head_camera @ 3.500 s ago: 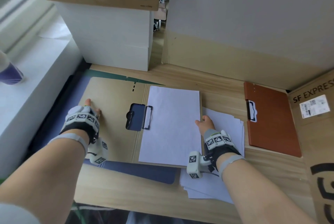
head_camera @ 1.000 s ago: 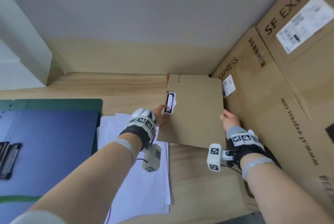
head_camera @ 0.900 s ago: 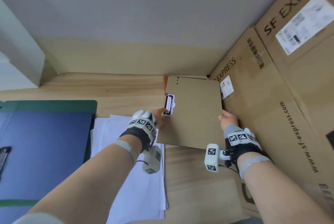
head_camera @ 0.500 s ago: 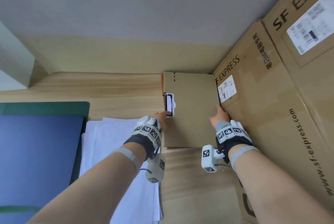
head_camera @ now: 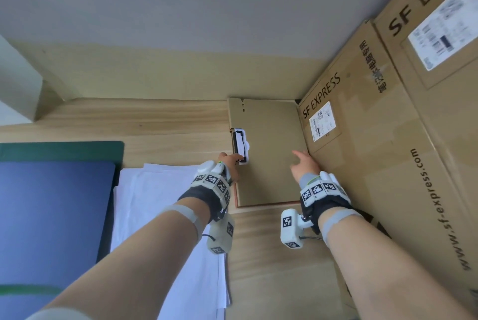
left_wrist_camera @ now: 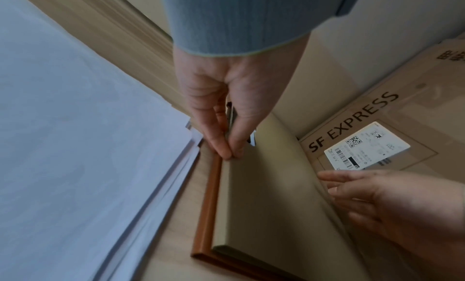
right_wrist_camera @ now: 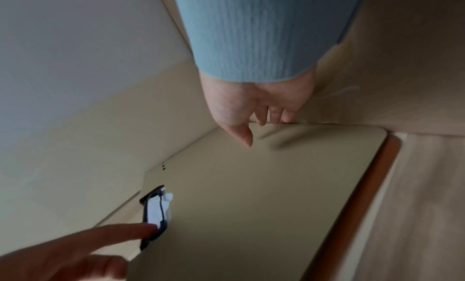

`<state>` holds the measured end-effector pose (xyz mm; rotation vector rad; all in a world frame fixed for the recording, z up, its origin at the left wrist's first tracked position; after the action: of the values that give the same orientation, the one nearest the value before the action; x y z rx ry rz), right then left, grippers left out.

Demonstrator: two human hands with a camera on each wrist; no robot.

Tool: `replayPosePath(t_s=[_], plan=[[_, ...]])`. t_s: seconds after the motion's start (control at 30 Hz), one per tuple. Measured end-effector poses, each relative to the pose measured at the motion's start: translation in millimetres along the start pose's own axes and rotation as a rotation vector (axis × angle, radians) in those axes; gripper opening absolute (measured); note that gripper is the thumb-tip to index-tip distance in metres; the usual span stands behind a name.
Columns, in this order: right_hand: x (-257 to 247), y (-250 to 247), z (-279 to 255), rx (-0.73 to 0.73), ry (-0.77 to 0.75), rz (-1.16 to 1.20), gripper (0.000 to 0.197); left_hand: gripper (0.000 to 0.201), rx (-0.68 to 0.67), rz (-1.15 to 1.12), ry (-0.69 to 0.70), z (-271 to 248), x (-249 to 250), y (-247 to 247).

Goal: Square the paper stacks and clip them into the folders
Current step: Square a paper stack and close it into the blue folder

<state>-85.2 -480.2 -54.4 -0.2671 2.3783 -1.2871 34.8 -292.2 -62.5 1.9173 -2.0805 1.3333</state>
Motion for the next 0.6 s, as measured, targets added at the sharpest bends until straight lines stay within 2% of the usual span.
replayPosePath(t_s=[0.1,0.27,0.47,0.6], plan=[[-11,9,-12,-0.005,-0.006,0.079,0.050,0.059,0.015,-0.036,0.030,-3,-4,-6],[-52,37,-37,-0.036,-0.089,0.228,0.044,0.052,0.056,-0.074,0.001,-17,-36,-30],[-107,76,-73,-0.074,-0.232,0.211,0.040,0.050,0.130,-0.054,-0.082,-45,-97,-61],[-120,103,-98,-0.143,-0.209,0.195,0.037,0.057,0.143,0.056,-0.163,-67,-144,-67]])
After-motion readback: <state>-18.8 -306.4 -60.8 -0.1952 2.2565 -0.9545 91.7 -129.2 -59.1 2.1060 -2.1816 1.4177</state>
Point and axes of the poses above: each hand's wrist, its own z-axis towards the middle knuckle, its own y-axis out of the palm, x = y × z, the point moved 6 cm from there along z, towards the middle knuckle, and after that the axes turned 4 degrees about -z, right-handed, at the moved point
